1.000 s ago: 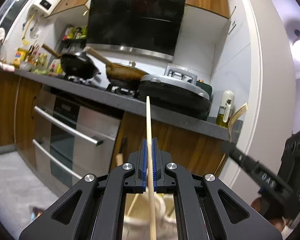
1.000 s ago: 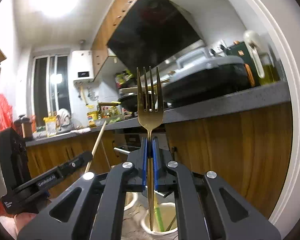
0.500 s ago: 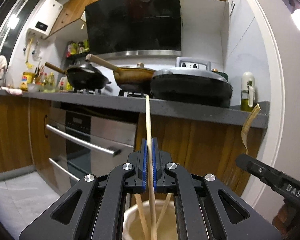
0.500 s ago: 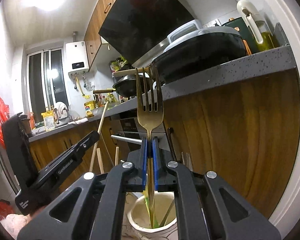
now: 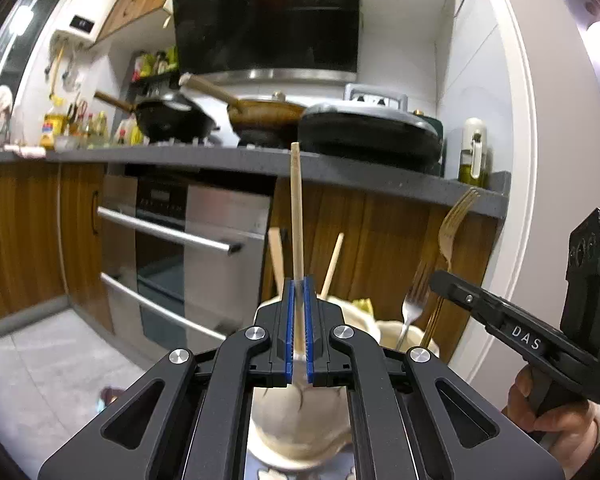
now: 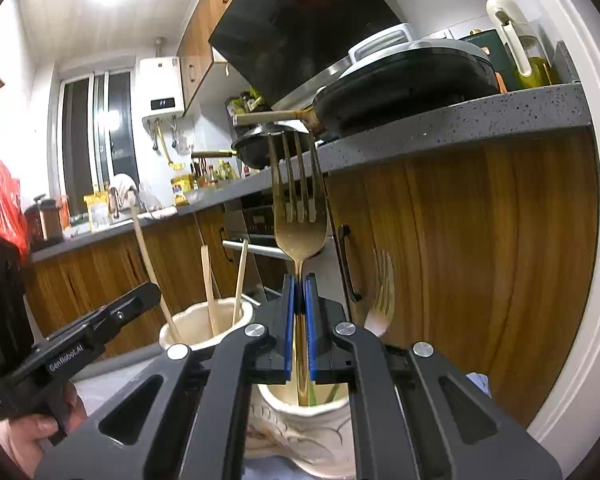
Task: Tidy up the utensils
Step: 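Lower chopstick into tall cup with left tool while right tool lowers fork into short cup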
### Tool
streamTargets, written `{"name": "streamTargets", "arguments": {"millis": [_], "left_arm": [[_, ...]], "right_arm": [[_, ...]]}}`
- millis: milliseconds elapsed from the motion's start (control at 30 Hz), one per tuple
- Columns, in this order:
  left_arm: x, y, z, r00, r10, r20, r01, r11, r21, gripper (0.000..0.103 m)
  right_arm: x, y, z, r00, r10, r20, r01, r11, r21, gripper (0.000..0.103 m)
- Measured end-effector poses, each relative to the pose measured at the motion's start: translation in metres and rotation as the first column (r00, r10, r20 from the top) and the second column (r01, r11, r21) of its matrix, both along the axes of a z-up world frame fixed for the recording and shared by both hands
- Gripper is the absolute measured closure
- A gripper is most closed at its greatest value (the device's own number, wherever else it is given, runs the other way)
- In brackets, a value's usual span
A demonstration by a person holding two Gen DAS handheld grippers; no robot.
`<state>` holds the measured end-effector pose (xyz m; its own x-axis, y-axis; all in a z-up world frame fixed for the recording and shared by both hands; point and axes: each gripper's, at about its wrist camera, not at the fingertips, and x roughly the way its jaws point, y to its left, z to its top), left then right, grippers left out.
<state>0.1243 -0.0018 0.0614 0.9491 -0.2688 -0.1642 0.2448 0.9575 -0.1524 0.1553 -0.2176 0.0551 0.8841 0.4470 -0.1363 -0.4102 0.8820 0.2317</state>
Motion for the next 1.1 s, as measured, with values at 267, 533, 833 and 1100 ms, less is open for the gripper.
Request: {"name": "streamTargets", "arguments": {"millis": [267, 533, 833, 1100], "left_arm": [[0.0, 0.006, -0.008, 0.999, -0.025, -0.023, 0.025, 1.0, -0.005, 0.098], [0.002, 0.008, -0.01, 0.999, -0.009, -0.036, 0.009, 1.0, -0.003, 0.098], [0.0, 0.011, -0.008, 0.999, 0.034, -0.02, -0.034, 0.999, -0.004, 0.073], [0.002, 0.017, -0.011, 0.999, 0.039, -0.036, -0.04, 0.999, -0.026, 0.069]], "right_arm": [[0.0, 0.0, -0.007, 1.0, -0.008, -0.02, 0.008, 1.0, -0.02, 0.098], [0.009, -0.002, -0.011, 0.998, -0.009, -0.058, 0.009, 1.0, -0.014, 0.098], [0.005, 0.001, -0.012, 0.999, -0.03, -0.045, 0.029, 0.999, -0.037, 0.098], [0.008, -0.001, -0.012, 0.997, -0.048, -0.053, 0.046, 0.998, -0.031, 0.096]]}}
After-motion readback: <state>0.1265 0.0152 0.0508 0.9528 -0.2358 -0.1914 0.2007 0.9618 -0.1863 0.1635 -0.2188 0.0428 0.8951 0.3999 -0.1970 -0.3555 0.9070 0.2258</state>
